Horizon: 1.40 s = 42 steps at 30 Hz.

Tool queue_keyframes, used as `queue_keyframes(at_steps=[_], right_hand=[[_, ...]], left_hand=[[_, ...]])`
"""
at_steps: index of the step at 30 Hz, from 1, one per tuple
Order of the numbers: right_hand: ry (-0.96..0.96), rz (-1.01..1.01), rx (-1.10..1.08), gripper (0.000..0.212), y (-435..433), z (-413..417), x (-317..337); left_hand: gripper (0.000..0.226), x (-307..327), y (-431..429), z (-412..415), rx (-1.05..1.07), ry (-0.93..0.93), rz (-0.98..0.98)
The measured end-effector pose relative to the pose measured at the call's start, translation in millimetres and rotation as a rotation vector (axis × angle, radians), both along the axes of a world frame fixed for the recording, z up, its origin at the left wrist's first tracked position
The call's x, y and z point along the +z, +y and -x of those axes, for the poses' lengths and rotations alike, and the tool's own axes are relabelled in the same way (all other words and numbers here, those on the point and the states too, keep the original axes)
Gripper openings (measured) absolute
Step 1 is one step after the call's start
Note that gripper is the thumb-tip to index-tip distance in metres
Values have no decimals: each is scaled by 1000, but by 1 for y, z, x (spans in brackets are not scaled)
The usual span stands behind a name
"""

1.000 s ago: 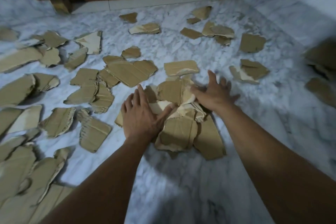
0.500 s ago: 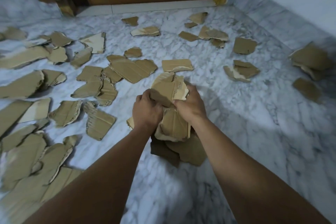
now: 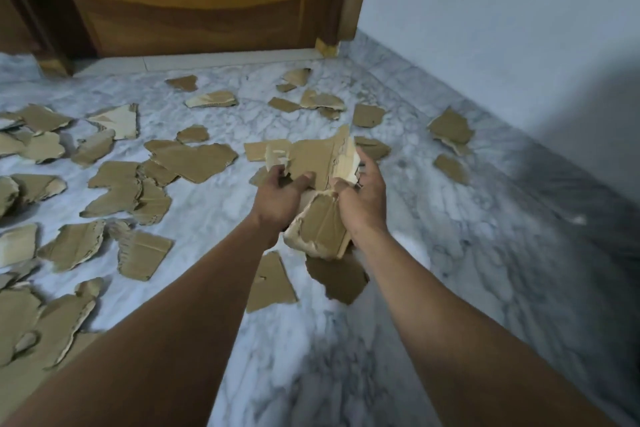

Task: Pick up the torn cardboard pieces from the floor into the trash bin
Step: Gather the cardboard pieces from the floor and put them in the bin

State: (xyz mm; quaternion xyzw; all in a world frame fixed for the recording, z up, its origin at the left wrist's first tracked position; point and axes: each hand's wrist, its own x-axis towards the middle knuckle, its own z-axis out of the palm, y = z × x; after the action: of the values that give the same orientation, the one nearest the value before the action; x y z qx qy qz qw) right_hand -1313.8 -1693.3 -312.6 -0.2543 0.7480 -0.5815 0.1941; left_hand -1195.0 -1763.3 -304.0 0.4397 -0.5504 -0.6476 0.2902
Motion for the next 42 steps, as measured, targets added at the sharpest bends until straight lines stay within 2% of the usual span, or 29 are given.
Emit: queue_keyframes(at_steps=[5, 12, 19, 23, 27, 32, 35, 39, 42], right_hand=[[106, -1, -27, 64, 63, 40, 55], [227, 77, -214, 62, 179, 111, 135], [393, 74, -367, 63, 324, 198, 234], [445, 53, -493, 64, 408, 246, 267], [400, 93, -619, 66, 473, 283, 264], [311, -12, -681, 65, 536, 297, 222], [290, -170, -700, 56, 557, 296, 201], [335, -455, -673, 39, 565, 292, 199], [357, -531, -622, 47, 554, 288, 205]], left_hand=[[28, 46, 48, 35, -81, 73, -15], [57, 129, 147, 125, -166, 165, 155], [72, 203, 269, 243, -349, 362, 170], [75, 233, 345, 309, -418, 376, 223], [73, 239, 405, 357, -499, 327, 231], [71, 205, 451, 384, -622, 168, 262], [67, 189, 459, 383, -682, 72, 276], [48, 183, 450, 373, -640, 26, 352], [35, 181, 433, 360, -573, 42, 395]])
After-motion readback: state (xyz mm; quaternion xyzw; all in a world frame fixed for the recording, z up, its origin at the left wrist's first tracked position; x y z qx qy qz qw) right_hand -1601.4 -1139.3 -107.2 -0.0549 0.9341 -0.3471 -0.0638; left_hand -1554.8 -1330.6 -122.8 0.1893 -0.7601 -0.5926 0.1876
